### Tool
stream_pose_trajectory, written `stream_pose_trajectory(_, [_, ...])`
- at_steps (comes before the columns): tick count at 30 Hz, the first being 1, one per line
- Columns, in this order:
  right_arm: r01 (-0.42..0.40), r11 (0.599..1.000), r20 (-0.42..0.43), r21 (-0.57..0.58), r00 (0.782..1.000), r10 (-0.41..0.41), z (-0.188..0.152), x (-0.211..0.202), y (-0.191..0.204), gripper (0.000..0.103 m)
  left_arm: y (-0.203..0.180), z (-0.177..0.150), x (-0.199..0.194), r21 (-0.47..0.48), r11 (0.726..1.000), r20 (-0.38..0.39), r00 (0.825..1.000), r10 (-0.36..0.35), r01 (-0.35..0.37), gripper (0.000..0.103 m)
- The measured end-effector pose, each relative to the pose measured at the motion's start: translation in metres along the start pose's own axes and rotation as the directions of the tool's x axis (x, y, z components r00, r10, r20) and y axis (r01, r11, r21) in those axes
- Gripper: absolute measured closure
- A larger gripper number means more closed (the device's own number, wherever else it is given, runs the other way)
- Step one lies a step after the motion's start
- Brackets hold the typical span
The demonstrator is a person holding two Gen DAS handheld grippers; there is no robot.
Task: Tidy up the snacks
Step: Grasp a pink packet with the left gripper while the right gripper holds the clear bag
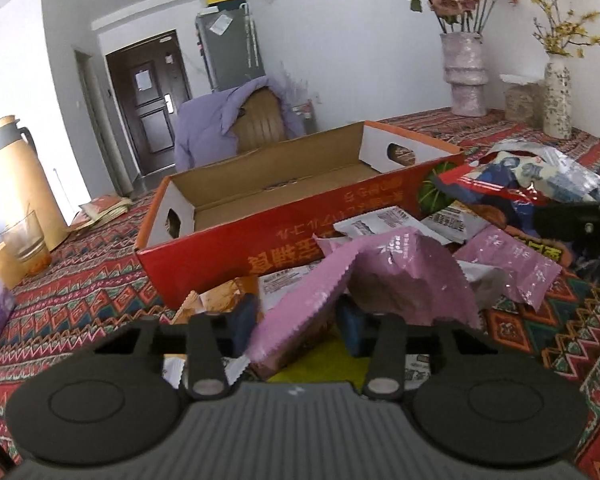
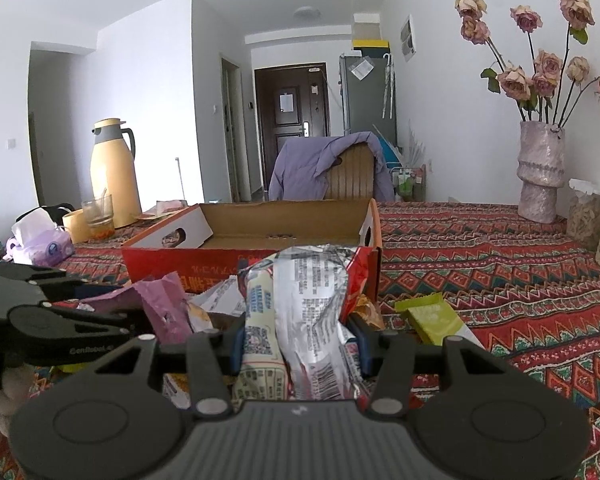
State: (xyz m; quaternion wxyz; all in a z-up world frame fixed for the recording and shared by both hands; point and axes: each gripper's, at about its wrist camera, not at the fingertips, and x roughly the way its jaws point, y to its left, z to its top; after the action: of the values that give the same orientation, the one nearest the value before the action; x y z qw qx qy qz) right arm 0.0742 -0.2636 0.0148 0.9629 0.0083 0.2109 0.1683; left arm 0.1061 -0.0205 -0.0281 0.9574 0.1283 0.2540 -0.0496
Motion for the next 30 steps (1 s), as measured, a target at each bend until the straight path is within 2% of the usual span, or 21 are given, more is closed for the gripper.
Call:
stream_pose_trajectory(1, [-0.002,1.0,-0.002,0.001,1.0,0.002,-0.001,0.0,0.0,0.054,0.0,0.0,0.0,0.007,1.0,0.002,1.0,-0.006,0.006,0.072])
stream_pose_trajectory(5, [-0.007,1.0,-0.006,0.0,1.0,0.007,-0.003,0.001,0.001,0.054,0.0,-0.002,-0.004,0.017,1.0,0.012,1.0,-0.016,0.015,0.074])
stream_pose_trajectory(10, [-0.002,1.0,-0.005,0.004,1.0,0.002,-0.002,0.001,0.0,0.054,0.005,-0.001,-0.014,0.003,1.0,0.042,0.999,0.008,-0.009,0.079])
stream_pose_trajectory(19, [0.007,1.0,0.015,-0.003,1.0,-0.007,0.002,-0.004,0.003,0.054,0.021,0.006,-0.025,-0.058,0.998,0.059,0.998,0.033,-0.029,0.082])
stream_pose_trajectory(30, [0.018,1.0,0.051,-0.006,0.999,-0.017,0.015,-0.002,0.004,0.054,0.038,0.032,-0.052,-0.151,0.988,0.174,0.983,0.052,-0.026,0.083])
